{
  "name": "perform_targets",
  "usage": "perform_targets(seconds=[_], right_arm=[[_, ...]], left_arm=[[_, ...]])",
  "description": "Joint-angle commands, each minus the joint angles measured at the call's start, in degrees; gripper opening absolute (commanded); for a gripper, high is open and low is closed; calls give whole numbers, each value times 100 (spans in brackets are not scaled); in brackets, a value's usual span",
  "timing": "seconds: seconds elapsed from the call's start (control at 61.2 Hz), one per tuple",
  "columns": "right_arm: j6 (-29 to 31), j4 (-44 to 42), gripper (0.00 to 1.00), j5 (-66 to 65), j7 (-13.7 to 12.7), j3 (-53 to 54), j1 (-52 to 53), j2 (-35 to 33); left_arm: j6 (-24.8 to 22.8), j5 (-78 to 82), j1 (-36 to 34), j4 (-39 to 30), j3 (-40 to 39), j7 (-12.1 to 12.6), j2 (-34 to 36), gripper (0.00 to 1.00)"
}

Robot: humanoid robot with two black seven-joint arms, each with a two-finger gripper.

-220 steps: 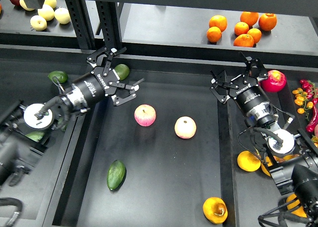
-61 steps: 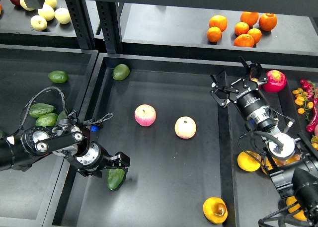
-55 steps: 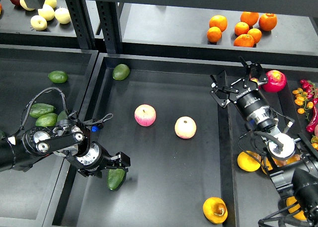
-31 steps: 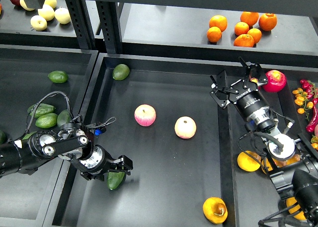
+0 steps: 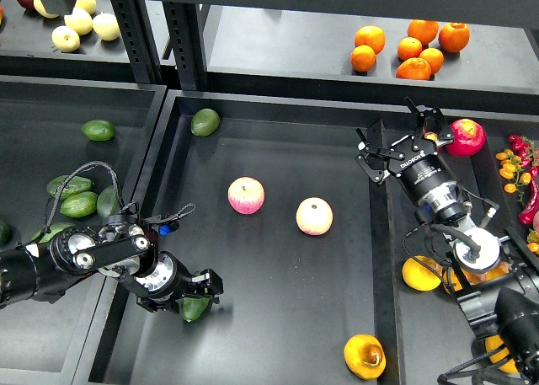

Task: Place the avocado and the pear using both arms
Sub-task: 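Lower the left gripper and close it around the avocado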

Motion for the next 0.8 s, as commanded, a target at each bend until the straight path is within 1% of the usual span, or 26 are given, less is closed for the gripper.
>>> perform_targets(seconds=[0.0,0.147,0.409,0.425,0.572,0.784], right_arm=[[0,0,100,0,7,0,0,0],[0,0,100,0,7,0,-27,0],[0,0,100,0,7,0,-44,0],[0,0,100,0,7,0,-44,0],[0,0,100,0,7,0,-53,0],[0,43,100,0,-1,9,-115,0]], left_arm=[[0,23,9,43,-55,0,-11,67],[0,137,27,61,-187,0,-11,58],[0,418,176,184,-504,0,-19,49],[0,436,185,184,-573,0,-19,48],[0,524,194,184,-697,0,-19,44],[0,541,211,184,-811,0,-19,35]])
